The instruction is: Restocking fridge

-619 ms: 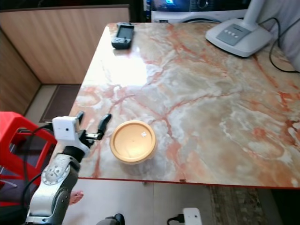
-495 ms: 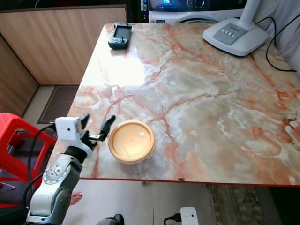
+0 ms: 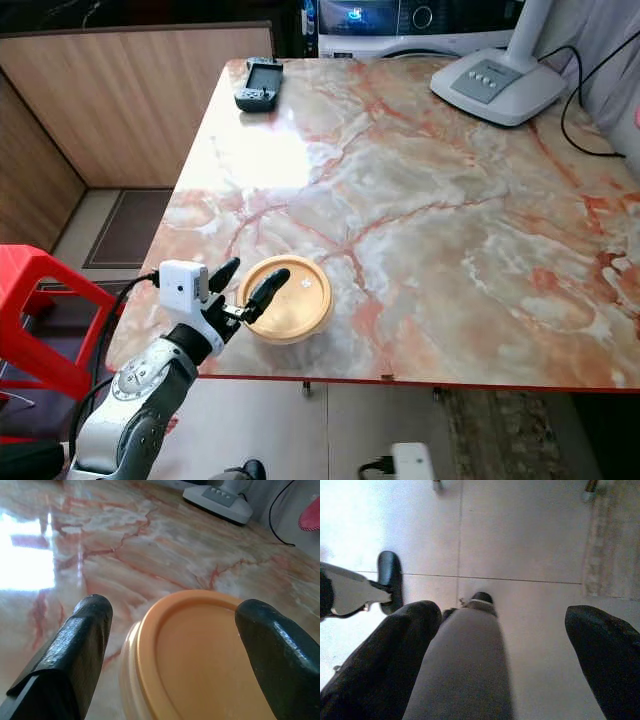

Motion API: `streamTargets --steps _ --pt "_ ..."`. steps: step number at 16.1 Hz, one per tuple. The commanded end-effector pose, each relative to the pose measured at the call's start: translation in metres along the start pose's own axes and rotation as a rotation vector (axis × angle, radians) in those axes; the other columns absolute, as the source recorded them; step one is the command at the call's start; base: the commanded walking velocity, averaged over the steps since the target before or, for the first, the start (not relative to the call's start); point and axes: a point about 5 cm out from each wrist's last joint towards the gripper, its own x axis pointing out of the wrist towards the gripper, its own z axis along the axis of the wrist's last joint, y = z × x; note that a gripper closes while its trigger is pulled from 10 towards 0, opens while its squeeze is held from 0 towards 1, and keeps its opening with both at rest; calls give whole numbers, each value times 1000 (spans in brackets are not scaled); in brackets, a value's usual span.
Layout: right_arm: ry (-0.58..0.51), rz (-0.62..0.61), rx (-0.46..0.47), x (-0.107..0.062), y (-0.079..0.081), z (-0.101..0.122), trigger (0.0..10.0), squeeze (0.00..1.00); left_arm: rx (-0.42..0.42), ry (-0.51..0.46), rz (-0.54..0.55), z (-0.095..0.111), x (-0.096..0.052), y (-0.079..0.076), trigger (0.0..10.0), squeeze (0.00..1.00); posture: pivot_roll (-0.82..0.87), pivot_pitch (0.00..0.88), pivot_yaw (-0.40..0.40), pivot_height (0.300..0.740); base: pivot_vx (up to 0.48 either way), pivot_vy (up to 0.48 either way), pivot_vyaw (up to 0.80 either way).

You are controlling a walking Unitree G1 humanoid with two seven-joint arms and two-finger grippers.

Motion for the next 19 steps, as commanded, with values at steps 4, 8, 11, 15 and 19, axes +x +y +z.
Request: streamTargets --steps 4,8,11,15,19 --pt "41 -26 26 -10 -31 -19 10000 0 -47 -41 33 9 -3 5 10000 0 113 164 2 740 0 0 0" --pt "48 -28 29 -12 -35 -23 10000 0 -99 -34 18 6 -1 5 10000 1000 108 161 2 740 0 0 0" --pt "45 -18 23 -7 -21 -18 10000 0 -132 -27 44 3 3 9 10000 780 104 162 3 740 0 0 0" --pt "33 18 14 -1 17 -14 10000 0 -190 -29 76 1 0 16 10000 0 104 163 3 740 0 0 0" --pt "31 42 8 0 46 -15 10000 0 -214 11 60 -8 0 18 10000 0 101 163 0 740 0 0 0"
